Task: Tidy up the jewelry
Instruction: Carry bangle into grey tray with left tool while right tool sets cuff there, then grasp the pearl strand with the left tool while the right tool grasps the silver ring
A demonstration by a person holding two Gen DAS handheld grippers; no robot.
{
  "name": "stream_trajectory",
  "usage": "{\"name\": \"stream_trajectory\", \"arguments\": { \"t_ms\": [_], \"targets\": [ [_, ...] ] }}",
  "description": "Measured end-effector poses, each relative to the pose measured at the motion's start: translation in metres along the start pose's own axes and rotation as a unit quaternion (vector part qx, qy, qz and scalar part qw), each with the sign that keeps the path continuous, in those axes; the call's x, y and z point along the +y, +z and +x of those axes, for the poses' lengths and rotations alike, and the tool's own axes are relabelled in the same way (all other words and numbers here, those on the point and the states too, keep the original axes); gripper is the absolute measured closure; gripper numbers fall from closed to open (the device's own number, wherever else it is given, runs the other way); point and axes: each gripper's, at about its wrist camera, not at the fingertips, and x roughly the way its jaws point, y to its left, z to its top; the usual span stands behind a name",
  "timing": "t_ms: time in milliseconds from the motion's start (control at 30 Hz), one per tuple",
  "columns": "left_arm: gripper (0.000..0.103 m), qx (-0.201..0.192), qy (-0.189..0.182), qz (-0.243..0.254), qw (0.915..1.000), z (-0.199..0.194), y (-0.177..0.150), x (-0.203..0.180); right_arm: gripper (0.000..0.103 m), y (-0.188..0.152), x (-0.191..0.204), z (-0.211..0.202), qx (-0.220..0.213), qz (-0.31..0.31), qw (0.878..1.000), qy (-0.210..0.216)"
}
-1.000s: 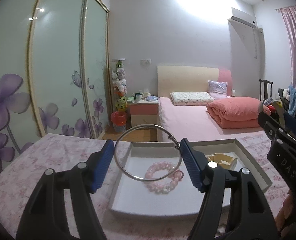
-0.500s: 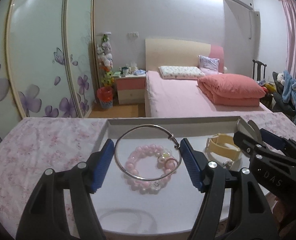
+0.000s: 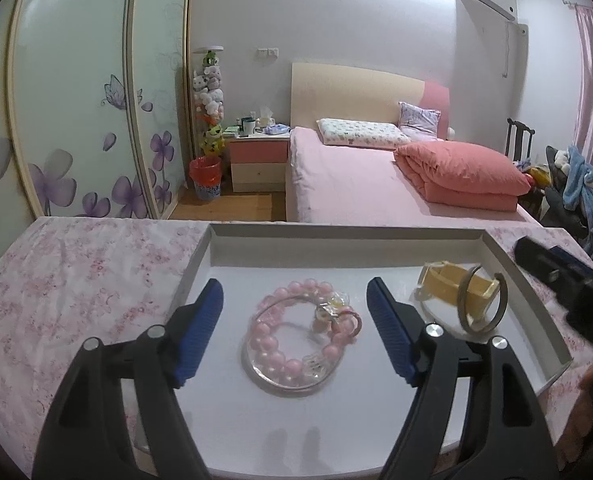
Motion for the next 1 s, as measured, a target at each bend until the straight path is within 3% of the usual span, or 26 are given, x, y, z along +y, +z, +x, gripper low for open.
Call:
{"name": "stream_trajectory", "arguments": {
  "t_ms": [200, 400, 700, 900, 1000],
  "targets": [
    [0.03, 0.004, 0.0, -0.009, 0.9999, -0.006, 0.003, 0.007, 0.029, 0.002, 0.0, -0.007, -0.007, -0.003, 1.0, 0.002],
    [0.03, -0.008, 0.004, -0.001, 1.0, -0.043, -0.003, 0.023, 0.029, -0.001, 0.0, -0.027, -0.014, -0.015, 1.0, 0.009],
    [0.032, 0.041, -0.066, 0.026, 0.9966, -0.099, -0.053, 0.036, 0.029, -0.029, 0.007, -0.076, -0.005, -0.054, 0.998, 0.021],
    [0.057, 0.114, -0.125, 0.068, 0.9832, -0.106, -0.093, 0.014, 0.029, -0.05, 0.011, -0.094, 0.01, -0.071, 0.997, 0.025],
    [0.064, 0.139, -0.136, 0.084, 0.9773, -0.102, -0.104, 0.005, 0.029, -0.056, 0.014, -0.1, 0.013, -0.077, 0.997, 0.027]
  ]
}}
